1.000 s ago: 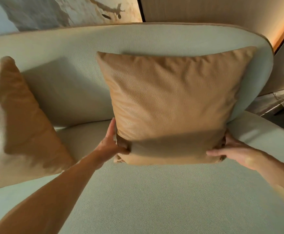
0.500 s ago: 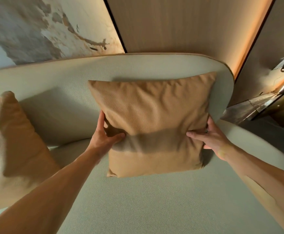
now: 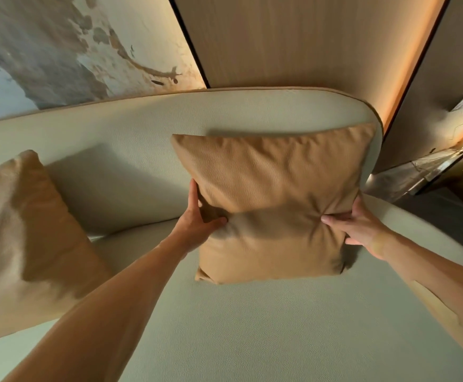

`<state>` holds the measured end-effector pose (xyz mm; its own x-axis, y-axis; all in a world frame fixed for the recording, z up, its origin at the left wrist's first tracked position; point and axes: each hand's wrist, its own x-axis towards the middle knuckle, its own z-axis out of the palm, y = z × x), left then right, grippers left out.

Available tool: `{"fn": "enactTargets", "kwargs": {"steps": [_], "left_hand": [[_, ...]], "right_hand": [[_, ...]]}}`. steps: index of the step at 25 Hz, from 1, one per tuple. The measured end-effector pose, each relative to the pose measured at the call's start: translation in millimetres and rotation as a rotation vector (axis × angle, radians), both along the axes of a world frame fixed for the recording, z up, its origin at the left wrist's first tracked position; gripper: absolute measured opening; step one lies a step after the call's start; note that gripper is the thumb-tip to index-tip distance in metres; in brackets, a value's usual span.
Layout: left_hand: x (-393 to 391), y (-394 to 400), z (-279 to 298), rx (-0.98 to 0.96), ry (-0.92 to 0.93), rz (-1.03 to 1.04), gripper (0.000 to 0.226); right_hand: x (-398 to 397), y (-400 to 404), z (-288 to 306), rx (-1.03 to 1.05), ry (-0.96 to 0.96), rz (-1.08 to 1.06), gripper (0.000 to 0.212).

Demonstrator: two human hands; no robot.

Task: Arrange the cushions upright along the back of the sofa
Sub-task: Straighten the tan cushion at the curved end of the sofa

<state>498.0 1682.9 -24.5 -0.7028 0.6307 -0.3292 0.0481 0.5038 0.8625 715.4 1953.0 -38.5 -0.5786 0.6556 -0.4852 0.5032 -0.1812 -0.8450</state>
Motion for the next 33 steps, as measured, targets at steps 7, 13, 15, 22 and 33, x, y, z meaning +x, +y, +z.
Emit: {"fn": "enactTargets", "kwargs": {"steps": [7, 13, 15, 22, 33], "left_hand": [[-5, -7, 6, -0.037, 0.124, 0.009, 0.111], [-8, -14, 13, -0.053, 0.147, -0.004, 0.112], [-10, -21, 14, -0.068, 0.136, 0.013, 0.113], [-8, -27, 25, -0.191, 0.040, -0.046, 0.115], [16, -19, 35, -0.108, -0.101, -0.105, 0.121]], "right_hand": [[-5, -4, -9, 0.040, -0.041, 0.008, 0.088], [-9, -6, -11, 0.037, -0.077, 0.050, 0.092], [-10, -10, -13, 0.054, -0.074, 0.083, 0.091], [-13, -14, -27, 0.210, -0.038, 0.093, 0.119], [7, 1, -10, 0.277, -0.021, 0.089, 0.098]]}}
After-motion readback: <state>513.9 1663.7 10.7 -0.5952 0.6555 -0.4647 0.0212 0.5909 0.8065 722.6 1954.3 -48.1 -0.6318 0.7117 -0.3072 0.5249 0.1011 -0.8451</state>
